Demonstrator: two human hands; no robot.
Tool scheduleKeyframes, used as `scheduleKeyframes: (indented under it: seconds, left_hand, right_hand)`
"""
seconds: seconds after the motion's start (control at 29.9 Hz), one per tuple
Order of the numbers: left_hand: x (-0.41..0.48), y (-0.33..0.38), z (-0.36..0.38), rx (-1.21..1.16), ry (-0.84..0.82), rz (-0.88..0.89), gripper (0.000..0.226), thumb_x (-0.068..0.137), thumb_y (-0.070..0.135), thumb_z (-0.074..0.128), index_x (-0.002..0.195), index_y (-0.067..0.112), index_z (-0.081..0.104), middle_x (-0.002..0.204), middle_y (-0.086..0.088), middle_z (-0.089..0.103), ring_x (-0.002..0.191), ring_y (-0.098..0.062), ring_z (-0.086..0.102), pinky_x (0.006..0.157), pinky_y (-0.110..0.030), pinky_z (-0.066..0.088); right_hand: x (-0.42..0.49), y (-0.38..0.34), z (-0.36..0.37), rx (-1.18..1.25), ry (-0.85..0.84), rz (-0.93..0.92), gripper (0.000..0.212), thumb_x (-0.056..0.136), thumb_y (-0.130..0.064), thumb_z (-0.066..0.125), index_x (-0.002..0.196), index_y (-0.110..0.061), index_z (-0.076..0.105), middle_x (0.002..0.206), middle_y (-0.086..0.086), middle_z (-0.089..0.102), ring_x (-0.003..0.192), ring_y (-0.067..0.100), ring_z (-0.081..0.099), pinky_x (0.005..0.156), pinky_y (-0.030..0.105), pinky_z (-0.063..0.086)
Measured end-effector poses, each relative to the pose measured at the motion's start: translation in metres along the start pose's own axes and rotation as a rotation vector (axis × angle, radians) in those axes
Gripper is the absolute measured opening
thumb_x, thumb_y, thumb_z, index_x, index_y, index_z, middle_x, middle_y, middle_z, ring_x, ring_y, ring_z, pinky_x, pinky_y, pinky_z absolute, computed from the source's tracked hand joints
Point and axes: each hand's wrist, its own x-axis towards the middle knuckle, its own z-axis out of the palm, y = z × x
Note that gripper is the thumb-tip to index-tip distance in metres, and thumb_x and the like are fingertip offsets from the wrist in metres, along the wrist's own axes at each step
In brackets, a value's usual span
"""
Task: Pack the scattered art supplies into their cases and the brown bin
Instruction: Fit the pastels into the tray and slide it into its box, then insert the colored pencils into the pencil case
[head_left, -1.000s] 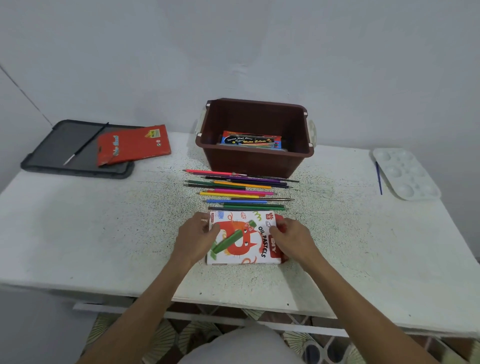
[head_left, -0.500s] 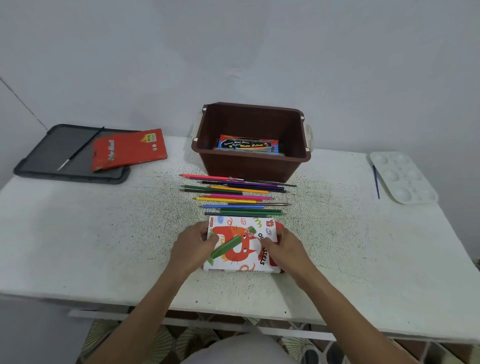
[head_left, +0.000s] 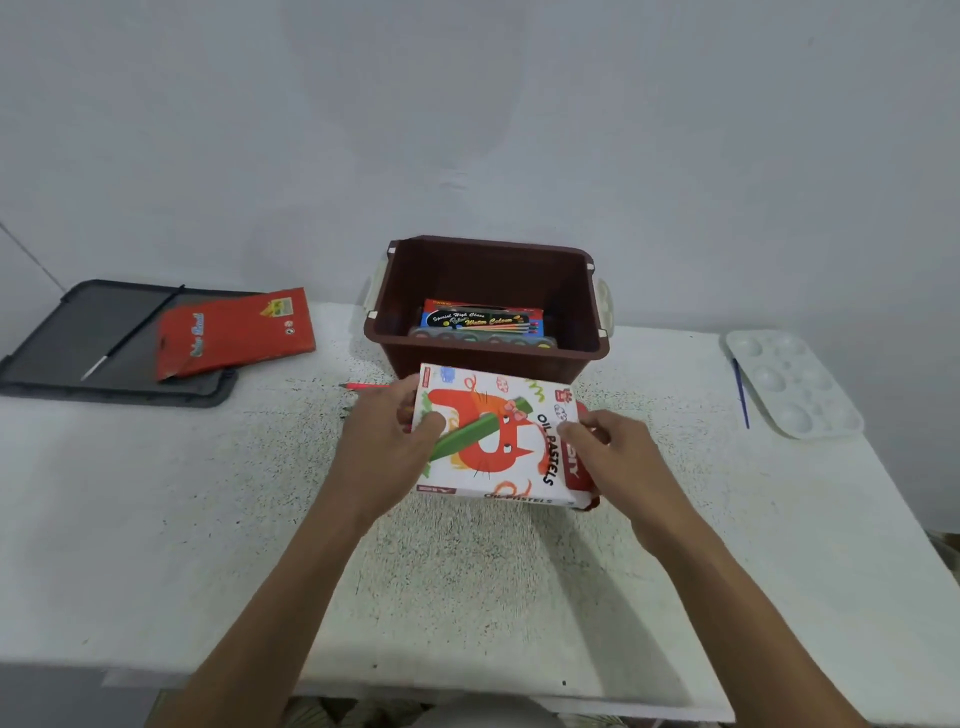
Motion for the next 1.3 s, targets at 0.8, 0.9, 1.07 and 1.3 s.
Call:
scheduleKeyframes:
  seconds: [0.8, 0.9, 1.07, 1.3]
  left_hand:
    - [0.203, 0.018, 0.006, 0.221, -0.158, 0.134, 0.040, 0.097, 0.029, 0.054, 0.136, 0.023, 0.051, 0.137, -0.002, 0.053, 0.109, -0.016, 0.058, 0.085, -0.035, 0.053]
    - [0.211, 0.006, 0.014, 0.248, -0.257, 0.059, 0.044, 0.094, 0.039, 0.057, 0.134, 0.023, 0.052, 0.140, -0.001, 0.051, 0.114, -0.019, 0.056, 0.087, -0.034, 0.051]
    - [0.220, -0.007, 0.025, 0.191, -0.379, -0.060, 0.056, 0.086, 0.050, 0.063, 0.134, 0.023, 0.053, 0.133, -0.004, 0.057, 0.108, -0.021, 0.062, 0.090, -0.039, 0.055]
    - [0.235, -0.014, 0.028, 0.230, -0.453, -0.072, 0.056, 0.085, 0.048, 0.067, 0.134, 0.024, 0.054, 0.140, -0.005, 0.052, 0.113, -0.021, 0.059, 0.097, -0.043, 0.051]
  right_hand:
    - [0.197, -0.077, 0.020, -0.188, 0.068, -0.098, 0.023, 0.093, -0.033, 0.054, 0.095, -0.015, 0.068, 0.083, -0.004, 0.073, 0.076, 0.013, 0.071, 0.072, 0.035, 0.060]
    - [0.213, -0.065, 0.025, -0.249, -0.008, -0.007, 0.026, 0.093, -0.036, 0.057, 0.100, -0.012, 0.067, 0.089, -0.001, 0.071, 0.081, 0.015, 0.069, 0.065, 0.027, 0.054]
    - [0.227, -0.053, 0.030, -0.320, -0.088, 0.052, 0.026, 0.094, -0.036, 0.059, 0.102, -0.012, 0.064, 0.092, 0.001, 0.067, 0.084, 0.017, 0.068, 0.074, 0.033, 0.056]
    - [0.229, -0.047, 0.034, -0.339, -0.039, 0.032, 0.029, 0.095, -0.033, 0.058, 0.107, -0.009, 0.068, 0.098, 0.003, 0.070, 0.075, 0.012, 0.062, 0.058, 0.021, 0.047]
